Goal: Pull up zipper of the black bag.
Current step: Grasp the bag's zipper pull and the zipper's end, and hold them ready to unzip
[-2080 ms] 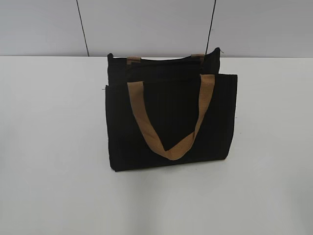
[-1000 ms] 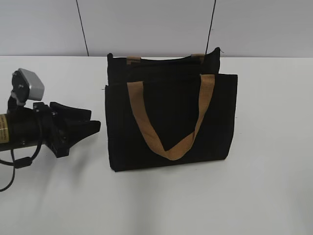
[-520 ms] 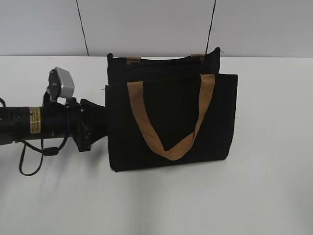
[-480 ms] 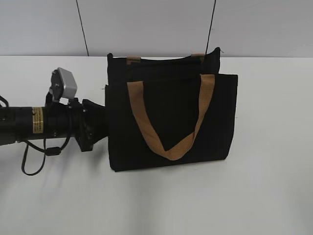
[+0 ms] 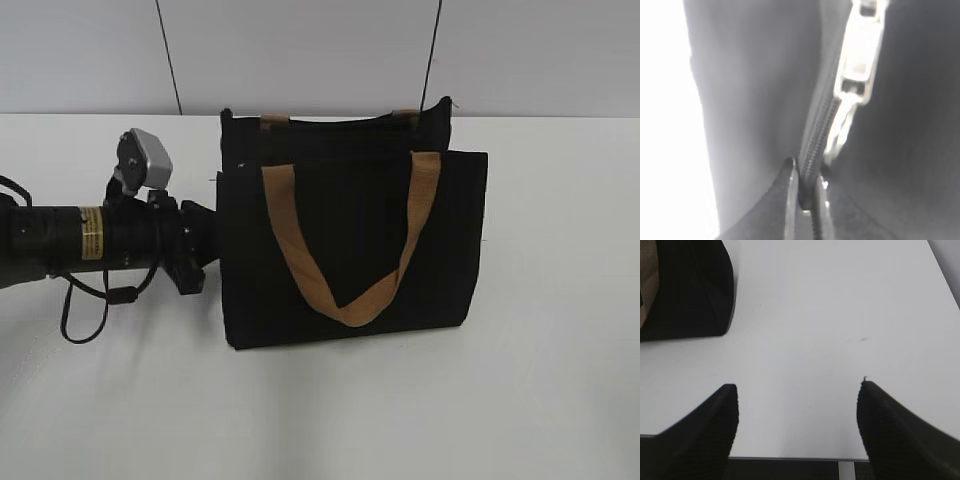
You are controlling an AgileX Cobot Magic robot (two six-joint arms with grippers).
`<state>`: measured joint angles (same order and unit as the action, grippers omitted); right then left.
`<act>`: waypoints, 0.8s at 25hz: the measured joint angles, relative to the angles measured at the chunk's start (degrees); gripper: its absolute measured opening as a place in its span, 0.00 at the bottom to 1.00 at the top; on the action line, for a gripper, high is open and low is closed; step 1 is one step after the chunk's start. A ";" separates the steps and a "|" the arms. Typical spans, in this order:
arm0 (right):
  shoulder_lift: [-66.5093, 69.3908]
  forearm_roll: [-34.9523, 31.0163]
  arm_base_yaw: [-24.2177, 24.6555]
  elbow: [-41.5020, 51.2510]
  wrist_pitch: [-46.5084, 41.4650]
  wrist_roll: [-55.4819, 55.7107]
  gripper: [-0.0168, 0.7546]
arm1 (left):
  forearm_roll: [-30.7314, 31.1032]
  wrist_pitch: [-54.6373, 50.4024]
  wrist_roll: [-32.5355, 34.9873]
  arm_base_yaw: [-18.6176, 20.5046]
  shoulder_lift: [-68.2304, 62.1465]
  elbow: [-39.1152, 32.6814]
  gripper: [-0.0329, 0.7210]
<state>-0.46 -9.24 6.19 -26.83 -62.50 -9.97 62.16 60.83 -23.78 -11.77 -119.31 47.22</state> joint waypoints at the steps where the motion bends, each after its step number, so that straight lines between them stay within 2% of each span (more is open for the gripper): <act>1: 0.00 0.00 0.00 0.00 0.00 0.00 0.74 | 0.15 -0.63 -0.48 0.00 1.17 -0.34 0.08; 13: 0.00 -1.43 0.00 0.00 0.00 0.00 0.74 | 0.75 -22.10 -2.68 -0.10 26.01 -2.42 0.08; 20: 0.00 -6.77 0.00 -0.65 2.89 -0.07 0.74 | 2.65 -26.30 -5.88 -0.10 33.83 -2.46 0.08</act>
<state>-0.46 -16.00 6.19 -27.48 -59.62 -10.04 64.81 34.53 -29.66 -11.87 -85.48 44.76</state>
